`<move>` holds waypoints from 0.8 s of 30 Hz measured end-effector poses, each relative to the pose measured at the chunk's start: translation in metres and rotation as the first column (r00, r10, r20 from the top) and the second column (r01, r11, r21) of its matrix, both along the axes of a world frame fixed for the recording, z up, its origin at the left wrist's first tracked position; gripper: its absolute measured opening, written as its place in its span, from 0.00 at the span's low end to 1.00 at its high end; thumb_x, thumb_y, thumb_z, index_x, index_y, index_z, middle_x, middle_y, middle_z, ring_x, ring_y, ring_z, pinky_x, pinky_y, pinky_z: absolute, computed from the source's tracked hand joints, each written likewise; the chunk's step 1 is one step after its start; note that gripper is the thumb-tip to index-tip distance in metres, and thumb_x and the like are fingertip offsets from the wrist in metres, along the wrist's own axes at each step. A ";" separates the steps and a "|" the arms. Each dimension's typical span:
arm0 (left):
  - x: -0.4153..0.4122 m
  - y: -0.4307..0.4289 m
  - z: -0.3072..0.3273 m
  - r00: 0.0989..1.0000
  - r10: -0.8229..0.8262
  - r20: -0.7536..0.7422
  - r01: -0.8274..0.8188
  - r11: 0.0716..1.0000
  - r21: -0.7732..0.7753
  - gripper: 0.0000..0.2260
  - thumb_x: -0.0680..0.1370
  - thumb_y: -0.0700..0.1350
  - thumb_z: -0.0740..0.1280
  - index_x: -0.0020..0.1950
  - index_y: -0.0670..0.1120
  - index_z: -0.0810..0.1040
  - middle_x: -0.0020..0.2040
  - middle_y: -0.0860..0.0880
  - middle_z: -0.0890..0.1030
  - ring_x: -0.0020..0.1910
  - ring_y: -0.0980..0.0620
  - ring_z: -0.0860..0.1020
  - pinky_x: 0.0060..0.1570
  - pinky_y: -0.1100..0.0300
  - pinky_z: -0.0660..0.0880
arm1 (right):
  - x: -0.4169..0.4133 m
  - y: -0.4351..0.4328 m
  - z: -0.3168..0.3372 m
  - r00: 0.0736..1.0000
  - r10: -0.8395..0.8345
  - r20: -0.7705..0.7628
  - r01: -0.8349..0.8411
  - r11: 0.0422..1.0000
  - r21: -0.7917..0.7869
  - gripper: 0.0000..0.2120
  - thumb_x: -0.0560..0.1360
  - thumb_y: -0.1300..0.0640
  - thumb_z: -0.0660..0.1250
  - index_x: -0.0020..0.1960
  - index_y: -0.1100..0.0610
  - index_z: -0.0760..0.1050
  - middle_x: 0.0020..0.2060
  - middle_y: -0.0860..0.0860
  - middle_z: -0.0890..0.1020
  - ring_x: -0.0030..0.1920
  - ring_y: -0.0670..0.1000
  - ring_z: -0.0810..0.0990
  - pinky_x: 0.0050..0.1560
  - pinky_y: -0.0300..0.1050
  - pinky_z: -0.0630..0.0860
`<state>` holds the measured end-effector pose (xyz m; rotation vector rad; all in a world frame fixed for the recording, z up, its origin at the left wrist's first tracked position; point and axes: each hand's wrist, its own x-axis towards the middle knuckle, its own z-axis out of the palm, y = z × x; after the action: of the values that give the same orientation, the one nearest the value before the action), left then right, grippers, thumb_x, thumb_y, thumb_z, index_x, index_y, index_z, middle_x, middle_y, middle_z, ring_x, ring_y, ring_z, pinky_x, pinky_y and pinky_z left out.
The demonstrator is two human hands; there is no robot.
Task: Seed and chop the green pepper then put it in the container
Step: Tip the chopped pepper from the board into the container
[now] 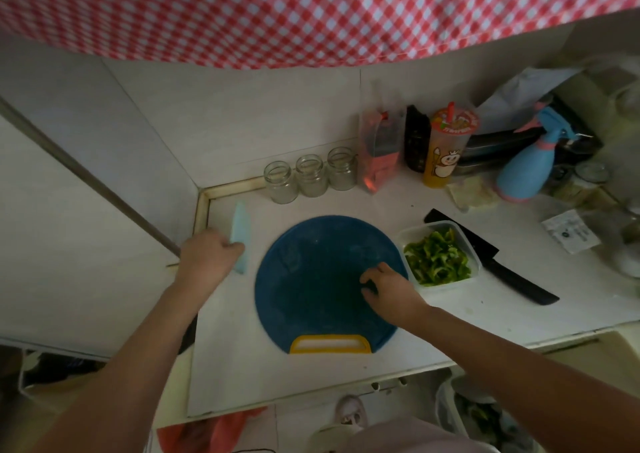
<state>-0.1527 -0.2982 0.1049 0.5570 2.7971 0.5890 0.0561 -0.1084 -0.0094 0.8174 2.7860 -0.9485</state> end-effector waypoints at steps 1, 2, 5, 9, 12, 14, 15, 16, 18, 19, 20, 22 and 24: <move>0.014 0.013 0.009 0.997 -0.055 -0.052 0.056 0.998 0.023 0.09 0.74 0.45 0.68 0.39 0.40 0.75 0.36 0.44 0.79 0.36 0.45 0.79 0.41 0.51 0.77 | -0.004 0.000 0.010 0.994 -0.079 -0.081 0.070 0.992 -0.105 0.12 0.78 0.49 0.62 0.56 0.56 0.77 0.57 0.54 0.76 0.50 0.52 0.78 0.51 0.40 0.73; 0.026 0.026 0.015 0.991 -0.106 -0.086 0.109 0.994 0.031 0.08 0.73 0.45 0.69 0.40 0.42 0.74 0.36 0.45 0.78 0.37 0.47 0.77 0.41 0.52 0.76 | -0.009 0.000 0.024 0.973 -0.176 -0.149 0.134 0.956 -0.259 0.16 0.78 0.45 0.62 0.51 0.57 0.78 0.53 0.54 0.79 0.48 0.51 0.79 0.50 0.42 0.75; 0.062 0.062 0.024 0.972 -0.214 -0.097 0.220 0.974 0.056 0.08 0.70 0.44 0.71 0.43 0.44 0.74 0.39 0.48 0.79 0.39 0.49 0.77 0.41 0.56 0.75 | -0.019 0.005 0.070 0.882 -0.434 -0.184 0.170 0.657 -0.735 0.17 0.75 0.39 0.61 0.46 0.51 0.79 0.50 0.48 0.81 0.52 0.48 0.78 0.53 0.47 0.80; 0.105 0.103 0.016 0.921 -0.377 -0.092 0.385 0.920 0.079 0.07 0.69 0.45 0.71 0.43 0.42 0.78 0.39 0.47 0.82 0.40 0.47 0.79 0.41 0.54 0.76 | -0.013 0.027 0.094 0.832 -0.505 -0.227 0.188 0.643 -0.743 0.15 0.74 0.43 0.66 0.44 0.55 0.79 0.46 0.54 0.82 0.49 0.50 0.79 0.53 0.49 0.79; 0.136 0.130 0.003 0.847 -0.517 -0.126 0.529 0.844 0.093 0.08 0.71 0.47 0.70 0.42 0.43 0.75 0.38 0.48 0.80 0.39 0.50 0.78 0.38 0.58 0.71 | 0.005 0.047 0.088 0.785 -0.589 -0.193 0.350 0.679 -0.646 0.17 0.75 0.51 0.68 0.40 0.67 0.78 0.37 0.63 0.79 0.39 0.59 0.78 0.48 0.55 0.78; 0.153 0.145 -0.004 0.809 -0.579 -0.098 0.587 0.804 0.097 0.09 0.72 0.49 0.70 0.46 0.44 0.76 0.40 0.49 0.79 0.42 0.50 0.78 0.39 0.59 0.71 | 0.021 0.060 0.080 0.780 -0.610 -0.141 0.447 0.700 -0.558 0.14 0.74 0.55 0.64 0.37 0.66 0.76 0.33 0.62 0.75 0.36 0.57 0.75 0.42 0.52 0.75; 0.159 0.152 -0.008 0.800 -0.595 -0.075 0.600 0.793 0.105 0.11 0.73 0.50 0.70 0.48 0.44 0.77 0.42 0.49 0.80 0.44 0.50 0.79 0.41 0.59 0.72 | 0.028 0.067 0.076 0.774 -0.622 -0.119 0.479 0.698 -0.533 0.13 0.74 0.55 0.63 0.38 0.65 0.75 0.33 0.62 0.75 0.36 0.57 0.75 0.42 0.54 0.75; 0.163 0.158 -0.011 0.797 -0.601 -0.059 0.603 0.788 0.122 0.13 0.73 0.53 0.70 0.50 0.44 0.78 0.44 0.49 0.81 0.45 0.51 0.79 0.43 0.59 0.73 | 0.035 0.074 0.072 0.771 -0.630 -0.093 0.510 0.698 -0.502 0.14 0.74 0.55 0.62 0.40 0.65 0.76 0.34 0.62 0.75 0.37 0.57 0.76 0.43 0.52 0.75; 0.166 0.169 -0.017 0.802 -0.595 -0.055 0.596 0.787 0.162 0.16 0.74 0.56 0.68 0.53 0.45 0.78 0.46 0.50 0.81 0.46 0.52 0.79 0.44 0.60 0.74 | 0.049 0.091 0.065 0.786 -0.618 -0.037 0.554 0.729 -0.402 0.15 0.77 0.54 0.59 0.47 0.66 0.77 0.38 0.58 0.75 0.41 0.54 0.74 0.44 0.47 0.71; 0.164 0.173 -0.020 0.809 -0.585 -0.060 0.585 0.793 0.171 0.17 0.74 0.56 0.67 0.55 0.46 0.77 0.47 0.50 0.81 0.46 0.52 0.79 0.46 0.59 0.74 | 0.055 0.100 0.062 0.797 -0.604 -0.015 0.563 0.753 -0.341 0.16 0.78 0.53 0.59 0.50 0.66 0.76 0.41 0.56 0.75 0.43 0.53 0.73 0.46 0.46 0.71; 0.160 0.177 -0.024 0.819 -0.570 -0.059 0.571 0.803 0.170 0.16 0.75 0.55 0.67 0.56 0.46 0.76 0.49 0.49 0.79 0.48 0.51 0.78 0.47 0.58 0.74 | 0.060 0.109 0.056 0.806 -0.593 0.005 0.568 0.769 -0.293 0.16 0.79 0.53 0.59 0.51 0.66 0.76 0.43 0.56 0.75 0.44 0.53 0.73 0.46 0.46 0.71; 0.149 0.183 -0.036 0.842 -0.539 0.007 0.531 0.833 0.156 0.17 0.76 0.52 0.67 0.61 0.46 0.72 0.55 0.47 0.75 0.52 0.49 0.77 0.50 0.57 0.74 | 0.069 0.124 0.043 0.821 -0.570 0.007 0.555 0.796 -0.241 0.17 0.79 0.53 0.60 0.50 0.68 0.75 0.44 0.57 0.75 0.44 0.52 0.73 0.43 0.44 0.68; 0.139 0.188 -0.049 0.861 -0.482 0.164 0.461 0.875 0.152 0.22 0.75 0.50 0.68 0.66 0.46 0.68 0.61 0.44 0.72 0.56 0.47 0.75 0.53 0.57 0.73 | 0.072 0.135 0.032 0.835 -0.551 -0.001 0.538 0.816 -0.212 0.17 0.79 0.53 0.60 0.50 0.68 0.76 0.48 0.57 0.75 0.45 0.52 0.72 0.44 0.40 0.64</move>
<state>-0.0135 -0.1098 0.0555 1.1003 2.3234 0.6435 0.1283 0.0265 0.0227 1.6238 2.4675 -1.3263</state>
